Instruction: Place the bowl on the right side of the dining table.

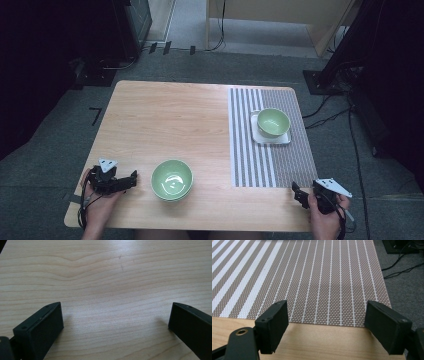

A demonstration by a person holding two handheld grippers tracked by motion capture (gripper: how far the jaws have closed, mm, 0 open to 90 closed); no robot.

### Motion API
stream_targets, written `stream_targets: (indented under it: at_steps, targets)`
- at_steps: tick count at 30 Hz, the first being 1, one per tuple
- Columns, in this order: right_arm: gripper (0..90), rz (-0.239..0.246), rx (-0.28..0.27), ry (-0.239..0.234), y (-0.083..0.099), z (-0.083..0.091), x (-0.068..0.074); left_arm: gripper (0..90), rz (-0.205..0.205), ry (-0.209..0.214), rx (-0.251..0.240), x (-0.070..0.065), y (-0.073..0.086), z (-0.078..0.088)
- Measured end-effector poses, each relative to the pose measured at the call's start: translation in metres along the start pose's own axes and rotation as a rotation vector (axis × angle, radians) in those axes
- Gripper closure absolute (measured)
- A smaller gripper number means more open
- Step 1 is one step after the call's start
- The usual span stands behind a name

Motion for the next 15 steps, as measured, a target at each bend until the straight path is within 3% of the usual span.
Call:
stream_targets:
  at_steps: [4, 11, 15]
  targets:
    - [19.9, 0.001, 0.011, 0.000, 0.0020, 0.0010, 0.0018, 0.0, 0.000, 0.000, 0.000, 0.0000, 0.0000, 0.0000]
    - [18.7, 0.070, 0.045, 0.023, 0.0036, -0.0015, 0.0068, 0.0, -0.001, 0.000, 0.000, 0.0001, 0.0000, 0.0000]
    - [17.3, 0.084, 0.057, 0.034, 0.0040, -0.0025, 0.0086, 0.0, -0.001, 0.000, 0.000, 0.0001, 0.0000, 0.0000]
Point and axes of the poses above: each handheld gripper's, and its own axes: z roughly backward along the jaws, y roughly out of its underside, x roughly to its left, the point moved 4 cm from there along -z, roughly forward along the jaws, and after that the axes turned 7 degrees about -y, right-handed, at the moved point
